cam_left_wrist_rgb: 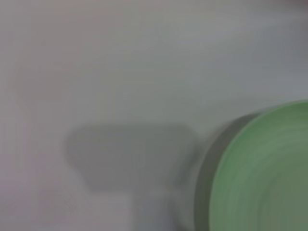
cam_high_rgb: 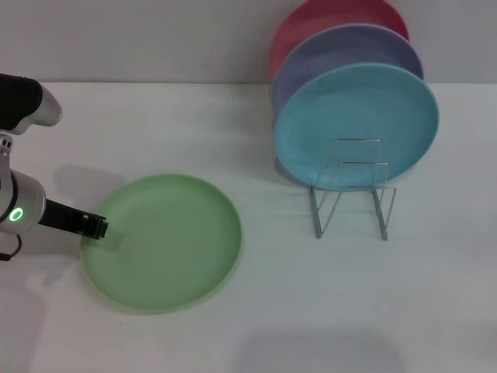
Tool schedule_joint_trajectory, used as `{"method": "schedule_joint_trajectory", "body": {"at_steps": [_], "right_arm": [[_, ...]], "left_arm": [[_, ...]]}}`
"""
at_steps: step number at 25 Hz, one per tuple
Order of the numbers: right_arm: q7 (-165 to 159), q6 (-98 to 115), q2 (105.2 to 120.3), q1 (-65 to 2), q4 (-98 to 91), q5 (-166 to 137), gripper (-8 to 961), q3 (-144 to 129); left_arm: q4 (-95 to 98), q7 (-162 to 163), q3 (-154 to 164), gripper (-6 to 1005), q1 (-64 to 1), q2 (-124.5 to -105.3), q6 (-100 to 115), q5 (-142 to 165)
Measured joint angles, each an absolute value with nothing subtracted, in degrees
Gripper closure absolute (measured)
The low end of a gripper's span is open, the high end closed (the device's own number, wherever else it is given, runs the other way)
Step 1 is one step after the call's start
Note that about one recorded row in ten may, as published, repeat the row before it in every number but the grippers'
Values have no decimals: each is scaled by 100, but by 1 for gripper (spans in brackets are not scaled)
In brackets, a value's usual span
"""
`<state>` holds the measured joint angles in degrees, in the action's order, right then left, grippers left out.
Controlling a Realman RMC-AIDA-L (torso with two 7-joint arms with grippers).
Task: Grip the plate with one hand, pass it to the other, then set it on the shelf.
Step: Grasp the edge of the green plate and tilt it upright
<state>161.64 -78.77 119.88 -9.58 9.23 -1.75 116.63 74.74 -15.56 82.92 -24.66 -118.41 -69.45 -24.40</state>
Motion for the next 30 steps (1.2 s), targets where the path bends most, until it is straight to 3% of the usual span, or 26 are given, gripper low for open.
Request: {"method": "schedule_joint_trajectory", "body": {"at_steps": [2,10,30], "right_arm": [[16164,-7880,11988,-958,925,-175,122,11663],[16165,-7894,11988,-960,936,-177,123,11663],[16113,-8291,11988,-969,955,-178,123,11663]], "left_arm": [[7482,-1566,8323,536,-2457,-11840,-6918,-2439],[7614,-1639,8351,957,-2451,-11838,-6895,-2464],[8508,-1887,8299,977,-2340,-11820,-6934,-2763]]}}
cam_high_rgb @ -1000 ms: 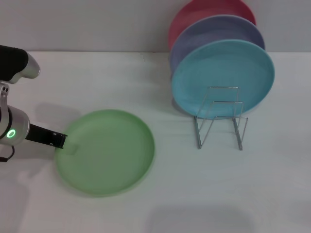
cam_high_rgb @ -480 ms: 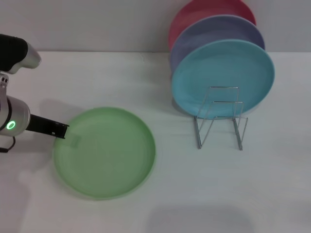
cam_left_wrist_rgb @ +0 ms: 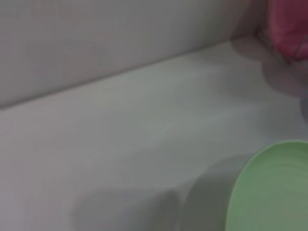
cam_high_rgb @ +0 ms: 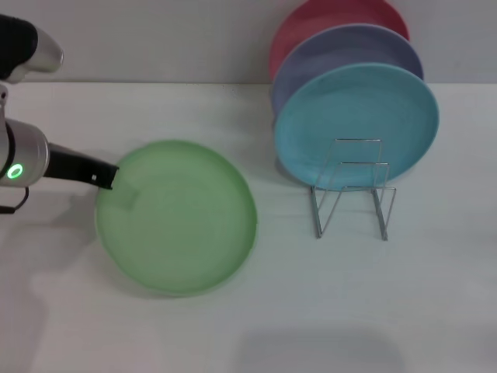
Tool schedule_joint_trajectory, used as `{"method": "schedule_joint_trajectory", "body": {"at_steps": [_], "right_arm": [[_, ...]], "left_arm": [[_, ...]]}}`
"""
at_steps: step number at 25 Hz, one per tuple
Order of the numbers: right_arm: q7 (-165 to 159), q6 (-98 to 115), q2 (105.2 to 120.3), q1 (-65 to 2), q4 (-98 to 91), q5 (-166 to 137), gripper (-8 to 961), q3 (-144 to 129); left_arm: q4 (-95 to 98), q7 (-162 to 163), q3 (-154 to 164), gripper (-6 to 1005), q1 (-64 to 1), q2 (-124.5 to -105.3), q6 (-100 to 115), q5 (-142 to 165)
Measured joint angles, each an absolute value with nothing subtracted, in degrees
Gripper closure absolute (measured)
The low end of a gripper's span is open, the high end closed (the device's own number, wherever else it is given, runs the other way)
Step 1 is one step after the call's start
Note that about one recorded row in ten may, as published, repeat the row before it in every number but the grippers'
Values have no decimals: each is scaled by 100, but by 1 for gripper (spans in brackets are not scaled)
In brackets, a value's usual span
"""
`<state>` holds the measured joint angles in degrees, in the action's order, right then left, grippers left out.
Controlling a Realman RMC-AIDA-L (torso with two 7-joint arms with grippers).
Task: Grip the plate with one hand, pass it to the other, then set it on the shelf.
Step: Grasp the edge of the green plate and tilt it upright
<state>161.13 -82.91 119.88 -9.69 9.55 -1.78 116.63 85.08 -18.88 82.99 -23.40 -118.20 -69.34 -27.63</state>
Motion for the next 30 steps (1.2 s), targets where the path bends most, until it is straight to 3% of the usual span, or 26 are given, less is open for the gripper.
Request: {"method": "schedule_joint_trajectory", "body": {"at_steps": [22,30], "right_arm": [[15503,-9403,11988,-906,987,-195,124,11453],[14928,-9651,11928,-813,1885,-552,124,11198]], "left_arm": [[10082,-1950,8321,970,-1930,-11823,-6888,-2768],[10122,-1960,8375,966,-1874,-11830,-6573,-2734]]}}
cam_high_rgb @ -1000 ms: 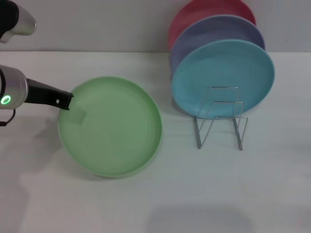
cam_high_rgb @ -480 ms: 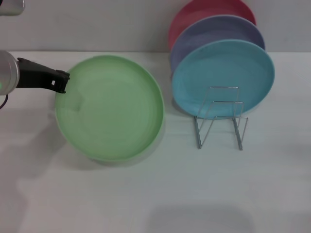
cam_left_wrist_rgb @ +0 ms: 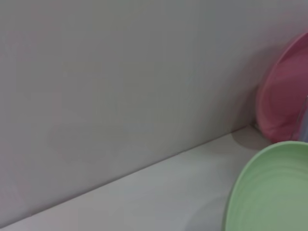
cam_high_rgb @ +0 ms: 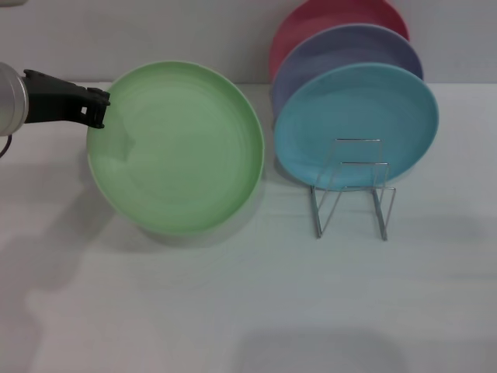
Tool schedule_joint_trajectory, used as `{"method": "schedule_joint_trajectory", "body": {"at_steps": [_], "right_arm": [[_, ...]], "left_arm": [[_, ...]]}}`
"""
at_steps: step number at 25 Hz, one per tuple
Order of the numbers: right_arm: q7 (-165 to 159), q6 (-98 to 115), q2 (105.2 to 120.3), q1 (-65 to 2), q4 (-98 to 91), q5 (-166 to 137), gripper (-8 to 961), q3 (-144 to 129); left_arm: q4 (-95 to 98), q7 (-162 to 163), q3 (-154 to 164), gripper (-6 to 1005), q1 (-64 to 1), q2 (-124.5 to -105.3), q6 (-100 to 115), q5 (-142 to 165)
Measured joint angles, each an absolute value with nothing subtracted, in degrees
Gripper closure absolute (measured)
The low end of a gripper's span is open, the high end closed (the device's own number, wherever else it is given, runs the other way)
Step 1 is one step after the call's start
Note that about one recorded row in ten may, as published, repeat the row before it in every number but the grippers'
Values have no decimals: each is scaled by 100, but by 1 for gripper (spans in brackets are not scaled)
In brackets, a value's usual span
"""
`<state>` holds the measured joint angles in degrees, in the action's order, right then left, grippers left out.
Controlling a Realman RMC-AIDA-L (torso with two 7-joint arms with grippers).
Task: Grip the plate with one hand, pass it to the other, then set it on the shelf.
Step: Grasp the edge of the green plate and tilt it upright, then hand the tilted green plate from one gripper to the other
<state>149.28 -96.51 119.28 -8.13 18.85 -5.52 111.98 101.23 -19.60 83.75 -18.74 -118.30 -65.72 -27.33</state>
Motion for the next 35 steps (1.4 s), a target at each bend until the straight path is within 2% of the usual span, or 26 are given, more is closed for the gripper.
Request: {"method": "schedule_joint_trajectory", "body": {"at_steps": [7,12,19,28,29,31,35], "right_arm": [[14841,-8202,11932,-563,3821,-1098,124,10697],[14610,-5641,11892,-126,6032,-1430,125,9862],[12205,-3211,11883,-122,8257,-4116,125,9685],[7873,-3038,11849,-530,9517,-8148,125,9980],[6716,-3302,11825,-736,9714,-9123,125,10118],[6323,-3436,11819,-831,9779,-9474,125,10185],[4699,-4521,11811,-1502,10003,-11064,125,10616]], "left_arm": [[10142,-1960,8388,962,-1861,-11832,-6451,-2727],[10171,-1958,8393,959,-1828,-11838,-6429,-2740],[10252,-1917,8403,955,-1815,-11839,-6369,-2724],[10265,-1911,8408,950,-1817,-11839,-6283,-2711],[10265,-1913,8408,950,-1816,-11839,-6279,-2710],[10265,-1914,8407,949,-1813,-11839,-6272,-2706],[10262,-1914,8408,946,-1811,-11839,-6250,-2705]]}}
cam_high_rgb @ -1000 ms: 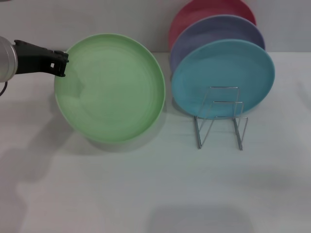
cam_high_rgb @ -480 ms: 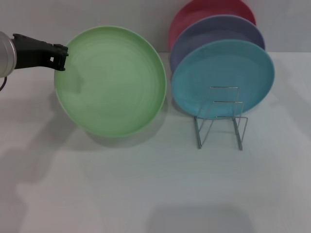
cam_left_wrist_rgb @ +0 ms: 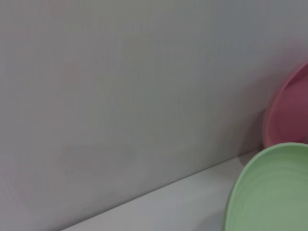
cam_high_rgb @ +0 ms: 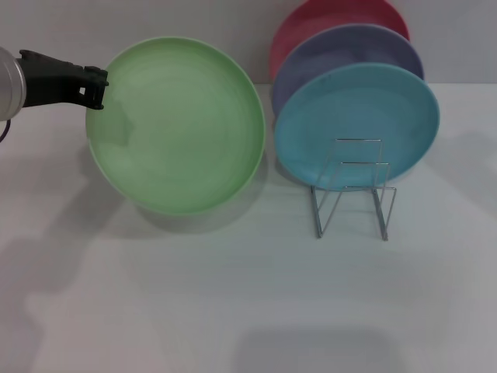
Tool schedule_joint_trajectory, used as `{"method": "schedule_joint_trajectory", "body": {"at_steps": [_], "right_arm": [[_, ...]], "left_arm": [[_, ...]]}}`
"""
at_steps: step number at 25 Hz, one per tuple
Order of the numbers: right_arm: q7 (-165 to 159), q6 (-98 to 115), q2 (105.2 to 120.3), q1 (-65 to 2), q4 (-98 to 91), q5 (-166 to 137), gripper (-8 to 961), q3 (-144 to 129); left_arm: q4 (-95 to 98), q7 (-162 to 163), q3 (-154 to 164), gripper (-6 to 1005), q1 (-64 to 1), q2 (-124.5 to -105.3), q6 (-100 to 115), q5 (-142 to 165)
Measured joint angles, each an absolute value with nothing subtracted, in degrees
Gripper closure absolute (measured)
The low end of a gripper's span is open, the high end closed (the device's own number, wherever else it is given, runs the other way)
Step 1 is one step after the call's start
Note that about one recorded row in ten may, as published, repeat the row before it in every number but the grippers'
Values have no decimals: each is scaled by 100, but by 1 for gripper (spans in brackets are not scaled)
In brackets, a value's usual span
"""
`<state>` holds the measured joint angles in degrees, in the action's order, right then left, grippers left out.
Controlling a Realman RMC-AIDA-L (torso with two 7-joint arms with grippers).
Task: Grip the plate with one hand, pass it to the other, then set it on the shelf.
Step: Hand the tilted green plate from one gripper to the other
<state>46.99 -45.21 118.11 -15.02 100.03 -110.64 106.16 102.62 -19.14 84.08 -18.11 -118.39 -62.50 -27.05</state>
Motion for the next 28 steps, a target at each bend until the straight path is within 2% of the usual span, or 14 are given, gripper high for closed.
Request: {"method": "schedule_joint_trajectory", "body": {"at_steps": [5,13,28], "right_arm": [[4414,-5052,11854,-1774,10098,-11452,126,10841],[4119,-5795,11820,-1948,10097,-11522,126,11239],[4120,-6321,11825,-2044,10006,-11523,126,11452]], "left_arm": [[10257,-1923,8411,944,-1810,-11839,-6194,-2706],[10248,-1926,8410,939,-1810,-11839,-6160,-2707],[10247,-1954,8411,931,-1753,-11833,-6158,-2707]]}}
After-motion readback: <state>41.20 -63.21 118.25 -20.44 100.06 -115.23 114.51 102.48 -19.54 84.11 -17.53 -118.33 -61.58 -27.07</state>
